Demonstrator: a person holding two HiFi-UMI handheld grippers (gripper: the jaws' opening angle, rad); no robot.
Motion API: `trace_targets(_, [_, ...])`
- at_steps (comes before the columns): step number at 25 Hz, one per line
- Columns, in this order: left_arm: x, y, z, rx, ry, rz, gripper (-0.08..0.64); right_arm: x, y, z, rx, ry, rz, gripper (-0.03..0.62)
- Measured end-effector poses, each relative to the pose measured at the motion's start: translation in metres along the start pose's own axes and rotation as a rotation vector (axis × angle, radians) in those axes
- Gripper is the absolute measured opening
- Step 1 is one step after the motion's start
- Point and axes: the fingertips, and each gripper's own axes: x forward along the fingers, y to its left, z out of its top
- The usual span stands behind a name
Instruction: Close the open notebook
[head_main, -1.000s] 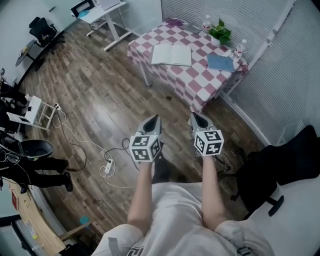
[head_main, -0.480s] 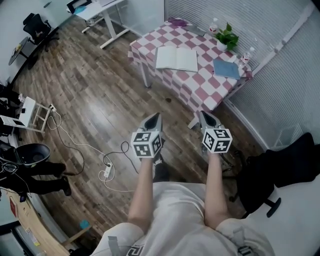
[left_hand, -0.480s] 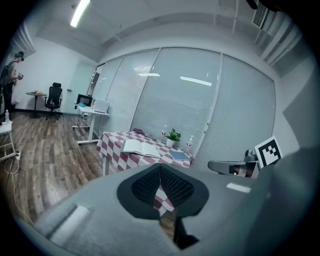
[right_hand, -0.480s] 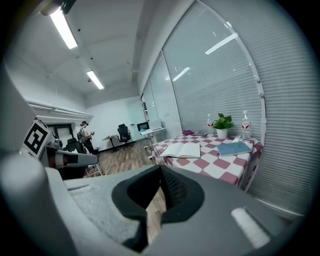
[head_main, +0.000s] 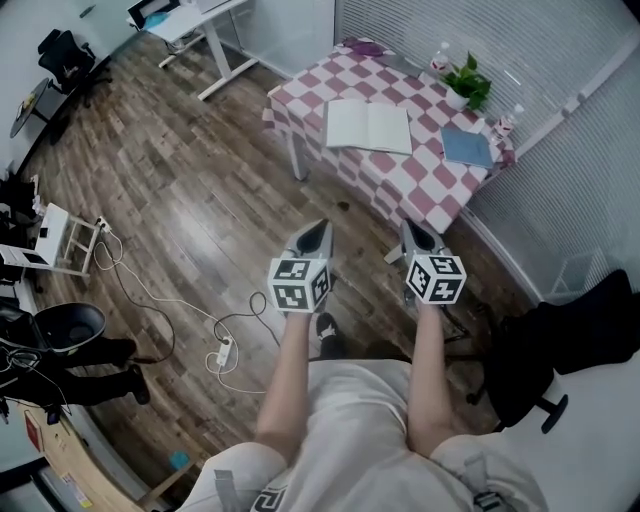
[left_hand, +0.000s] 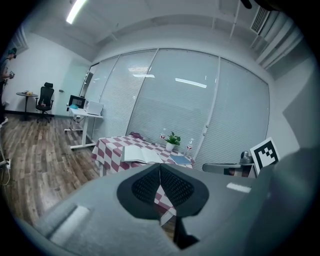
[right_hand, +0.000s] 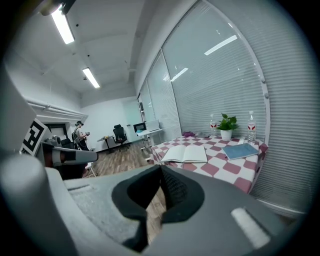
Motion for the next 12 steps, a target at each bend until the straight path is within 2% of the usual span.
trace_targets(2, [0.001,0.009,0.005,0.005,-0.005,-0.006,0.008,0.006,0.006,-0.001,-0.010,-0.001,-0.006,0.002])
trace_targets(6, [0.004,0.025,0.010,-0.006,-0.015,-0.002,0.008,0.018,0.012,0.000,-0.111,0.035,-0.023,0.002])
trace_targets(9, [0.008,0.028,0.019,-0.019,-0.039,-0.009,0.008,0.022,0.011,0.013,-0.118,0.011,-0.027,0.002])
trace_targets(12, [0.020,0.033,0.023,-0.026,-0.043,-0.020,0.008,0.031,0.004,0.018,-0.186,0.010,-0.074,0.002])
